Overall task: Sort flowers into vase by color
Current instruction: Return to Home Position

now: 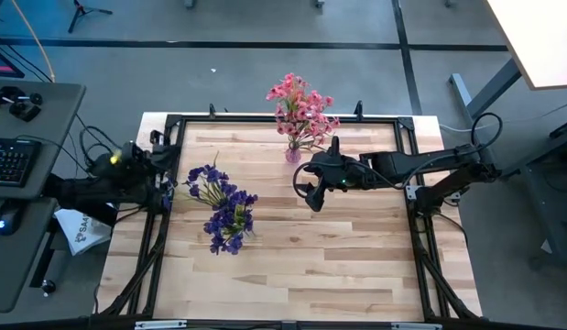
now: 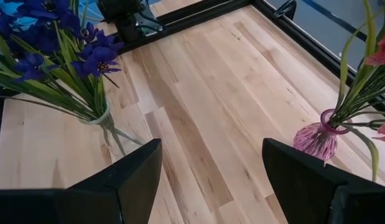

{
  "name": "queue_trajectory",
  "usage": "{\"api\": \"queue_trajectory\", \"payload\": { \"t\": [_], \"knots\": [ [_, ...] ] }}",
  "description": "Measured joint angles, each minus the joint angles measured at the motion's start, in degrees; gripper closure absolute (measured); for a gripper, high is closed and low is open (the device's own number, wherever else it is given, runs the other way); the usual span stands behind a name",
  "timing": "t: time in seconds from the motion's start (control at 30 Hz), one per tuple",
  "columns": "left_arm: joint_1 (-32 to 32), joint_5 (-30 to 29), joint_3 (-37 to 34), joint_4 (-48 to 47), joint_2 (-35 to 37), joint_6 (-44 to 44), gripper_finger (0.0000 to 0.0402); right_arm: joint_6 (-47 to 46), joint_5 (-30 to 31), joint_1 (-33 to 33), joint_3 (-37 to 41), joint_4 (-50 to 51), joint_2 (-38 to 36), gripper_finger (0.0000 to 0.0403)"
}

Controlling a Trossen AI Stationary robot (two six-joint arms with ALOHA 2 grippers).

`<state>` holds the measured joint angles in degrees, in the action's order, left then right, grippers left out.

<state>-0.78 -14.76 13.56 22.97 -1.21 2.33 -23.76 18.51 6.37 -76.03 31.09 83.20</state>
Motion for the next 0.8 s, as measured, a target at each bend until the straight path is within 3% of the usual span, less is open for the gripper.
{"api": "queue_trajectory", "payload": {
  "t": [0.2,0.53,0.6,0.8],
  "knots": [
    [0.0,1.1,-0.2,-11.2,1.0,5.1,0.0401,-0.4,0.0,0.0,0.0,0.2,0.0,0.0130],
    [0.0,8.7,-0.1,-28.9,1.0,12.9,0.0401,-0.3,-0.1,0.0,0.0,0.5,0.0,0.0130],
    [0.1,9.3,-1.3,-28.5,1.0,16.1,0.0401,-0.3,-0.1,0.0,0.0,0.5,0.0,0.0130],
    [1.5,10.1,-11.3,-12.0,1.0,18.9,0.0401,-1.1,-0.1,-0.4,0.0,0.6,0.0,0.0130]
  ]
}}
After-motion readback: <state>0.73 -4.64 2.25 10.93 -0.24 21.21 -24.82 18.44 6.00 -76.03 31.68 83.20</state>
